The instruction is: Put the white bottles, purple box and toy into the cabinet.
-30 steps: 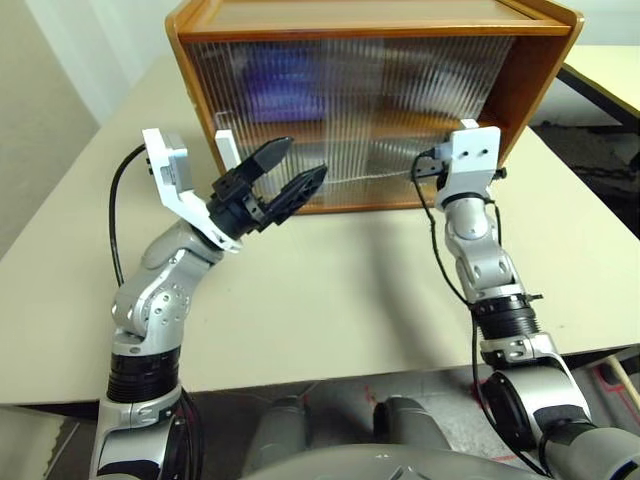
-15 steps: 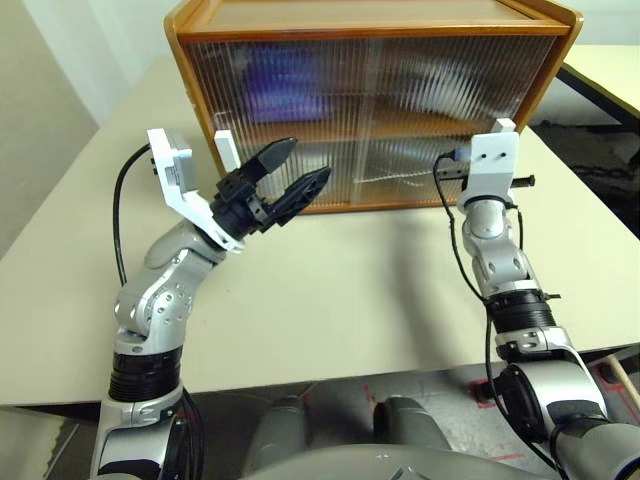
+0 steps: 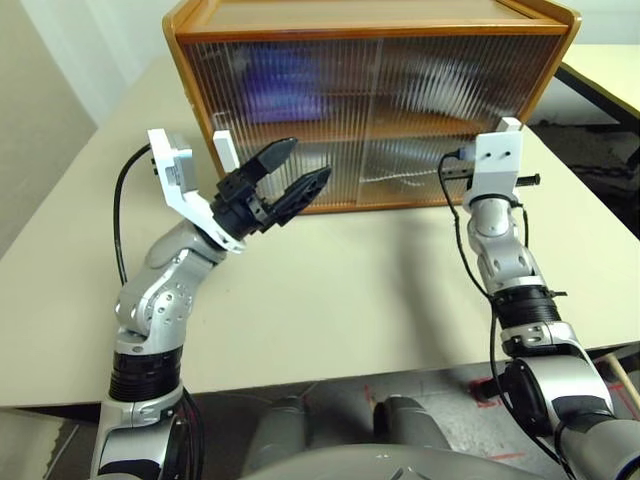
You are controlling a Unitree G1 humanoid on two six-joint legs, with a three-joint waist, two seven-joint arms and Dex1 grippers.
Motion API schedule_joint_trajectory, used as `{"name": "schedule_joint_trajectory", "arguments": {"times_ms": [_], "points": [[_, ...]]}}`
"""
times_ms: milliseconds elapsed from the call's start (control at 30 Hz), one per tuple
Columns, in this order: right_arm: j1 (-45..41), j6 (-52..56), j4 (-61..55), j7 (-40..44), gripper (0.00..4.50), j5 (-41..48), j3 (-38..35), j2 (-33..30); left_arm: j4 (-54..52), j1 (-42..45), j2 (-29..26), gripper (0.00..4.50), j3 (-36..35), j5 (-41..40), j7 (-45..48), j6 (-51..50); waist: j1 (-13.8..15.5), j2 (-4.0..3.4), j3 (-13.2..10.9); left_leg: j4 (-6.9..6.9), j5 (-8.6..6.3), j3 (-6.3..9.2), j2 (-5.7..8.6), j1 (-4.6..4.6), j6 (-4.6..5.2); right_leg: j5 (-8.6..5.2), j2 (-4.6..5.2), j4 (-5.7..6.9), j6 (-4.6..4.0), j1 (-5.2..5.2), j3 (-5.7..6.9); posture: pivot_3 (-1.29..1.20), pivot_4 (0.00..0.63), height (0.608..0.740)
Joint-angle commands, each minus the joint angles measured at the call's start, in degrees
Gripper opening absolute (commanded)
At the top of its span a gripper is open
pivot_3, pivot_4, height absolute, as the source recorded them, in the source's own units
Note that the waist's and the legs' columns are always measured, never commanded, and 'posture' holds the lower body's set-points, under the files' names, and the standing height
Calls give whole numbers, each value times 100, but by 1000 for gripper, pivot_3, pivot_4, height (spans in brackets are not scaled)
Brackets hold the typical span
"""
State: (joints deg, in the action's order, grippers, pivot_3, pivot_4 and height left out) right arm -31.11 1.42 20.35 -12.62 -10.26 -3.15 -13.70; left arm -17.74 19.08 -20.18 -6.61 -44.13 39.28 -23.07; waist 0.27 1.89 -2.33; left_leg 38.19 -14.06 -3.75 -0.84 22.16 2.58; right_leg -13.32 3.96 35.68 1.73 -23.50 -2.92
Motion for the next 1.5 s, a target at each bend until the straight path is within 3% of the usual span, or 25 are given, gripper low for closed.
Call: {"name": "schedule_joint_trajectory", "arguments": {"times_ms": [33,133,233,567,600,700,1067,1500], "points": [[533,-362,-710,546,9,237,69,-57,5,-75,7,4500,56,89,65,52,-6,0,0,-1,0,0,0,0,0,0,0,-1,1,0,0,93,0,740],[1000,-412,-1293,1029,9,477,40,-94,12,-165,3,4500,54,118,88,98,-22,0,0,-3,0,0,0,0,0,-2,1,-4,2,0,0,91,0,740],[1702,-973,-1785,2324,677,1443,-71,-321,66,-341,23,4500,48,215,86,208,-57,1,0,-1,0,-1,-1,-1,0,-1,2,-7,3,4,0,84,0,740],[3823,-1762,-2628,3534,4357,2664,-589,-415,527,-1113,183,4500,-150,794,-9,982,-92,0,2,-3,-8,-9,-6,-33,-13,-11,2,-8,16,24,-8,56,0,740],[3941,-1783,-2682,3582,4465,2724,-608,-402,600,-1203,222,4500,-181,909,-36,1148,-94,0,2,-3,-16,-11,-8,-37,-27,-13,-1,-8,12,25,-12,53,0,740],[4172,-1819,-2809,3616,4465,2769,-618,-359,857,-1588,452,4500,-349,1318,-307,1786,-98,0,1,-9,-20,-24,-9,-70,-34,-63,0,-3,-74,43,-28,50,0,740],[4499,-1637,-3211,3822,4465,2954,-572,-363,1507,-2907,1137,4500,-727,3222,-2023,3798,-17,23,5,-11,-27,-25,-17,-90,-46,-66,20,-14,-70,70,-16,64,0,740],[4889,-1753,-2989,3976,4465,3153,-811,-242,1416,-3324,1260,4500,-892,3572,-2908,4254,69,30,5,-19,-36,-24,-28,-80,-59,-83,37,-18,-77,58,18,65,0,740]]}}
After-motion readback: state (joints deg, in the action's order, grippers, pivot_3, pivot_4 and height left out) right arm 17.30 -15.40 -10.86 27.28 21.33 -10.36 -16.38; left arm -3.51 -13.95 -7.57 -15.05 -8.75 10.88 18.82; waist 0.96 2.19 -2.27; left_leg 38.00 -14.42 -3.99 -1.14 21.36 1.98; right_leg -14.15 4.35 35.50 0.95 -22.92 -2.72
